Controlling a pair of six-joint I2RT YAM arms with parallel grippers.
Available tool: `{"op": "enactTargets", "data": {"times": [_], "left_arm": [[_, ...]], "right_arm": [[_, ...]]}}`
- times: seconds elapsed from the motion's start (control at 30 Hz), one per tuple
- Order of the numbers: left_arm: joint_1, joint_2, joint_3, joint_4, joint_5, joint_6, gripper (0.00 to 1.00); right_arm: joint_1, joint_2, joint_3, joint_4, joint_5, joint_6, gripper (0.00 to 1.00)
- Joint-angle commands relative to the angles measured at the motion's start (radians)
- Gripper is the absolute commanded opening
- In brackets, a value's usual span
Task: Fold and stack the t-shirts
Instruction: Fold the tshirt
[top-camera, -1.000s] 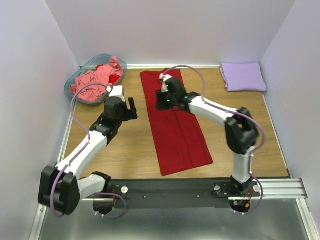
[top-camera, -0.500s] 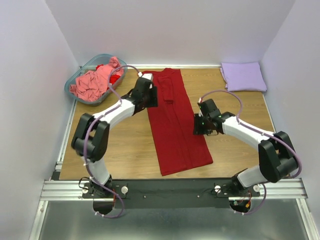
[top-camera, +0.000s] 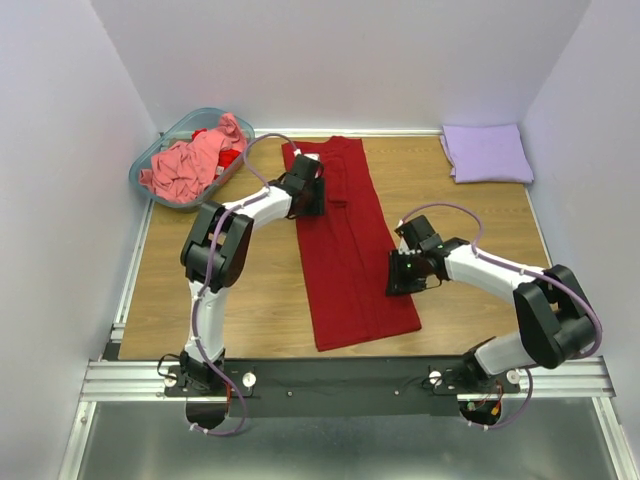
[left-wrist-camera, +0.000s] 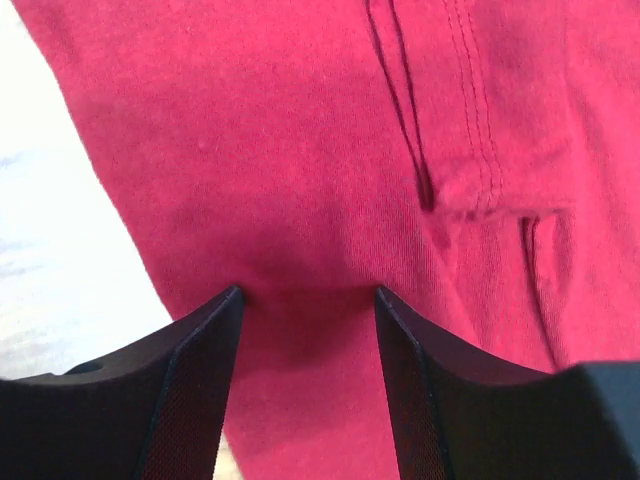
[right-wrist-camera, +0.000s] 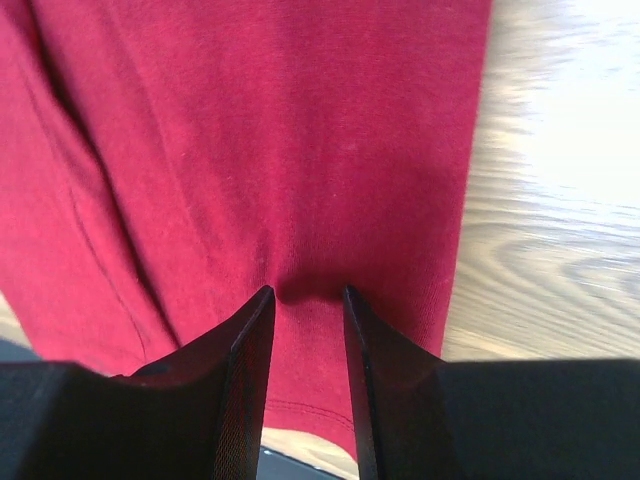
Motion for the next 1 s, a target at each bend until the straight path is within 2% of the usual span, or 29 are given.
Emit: {"op": "enactTargets", "data": {"times": [0.0, 0.2, 0.27, 0.33, 0.4, 0.5, 0.7, 0.8, 0.97], "left_arm": [[-0.004, 0.089, 0.066, -0.060, 0.007, 0.020, 0.63], [-0.002, 0.171, 0.188, -0.136, -0.028, 0.049, 0.63], [-0.001, 0.156, 0.215, -0.166, -0.036, 0.049, 0.63], [-0.001, 0.099, 0.210, -0.178, -0.056, 0.036, 0.65], [-0.002, 0.044, 0.195, -0.205, -0.096, 0.020, 0.66], [-0.002, -0.143, 0.118, -0.224, -0.119, -0.013, 0.68], [-0.039, -0.474, -0.202, -0.193, -0.114, -0.089, 0.69], [-0.105, -0.594, -0.410, -0.193, -0.113, -0.132, 0.69], [-0.189, -0.725, -0.600, -0.218, -0.100, -0.236, 0.67]], "right_arm": [[0.029, 0.024, -0.040, 0.021, -0.079, 0.042, 0.40], [0.052, 0.001, -0.030, 0.025, -0.073, 0.068, 0.40], [0.052, -0.055, -0.014, 0.003, -0.025, 0.080, 0.41], [0.051, -0.095, 0.003, -0.058, 0.033, 0.093, 0.49], [0.052, -0.137, 0.023, -0.113, 0.113, 0.106, 0.52], [0.052, -0.180, 0.016, -0.211, 0.156, 0.131, 0.52], [0.051, -0.256, -0.055, -0.305, 0.138, 0.194, 0.52], [0.051, -0.262, -0.086, -0.319, 0.096, 0.211, 0.50], [0.052, -0.244, -0.136, -0.317, 0.053, 0.217, 0.42]]}}
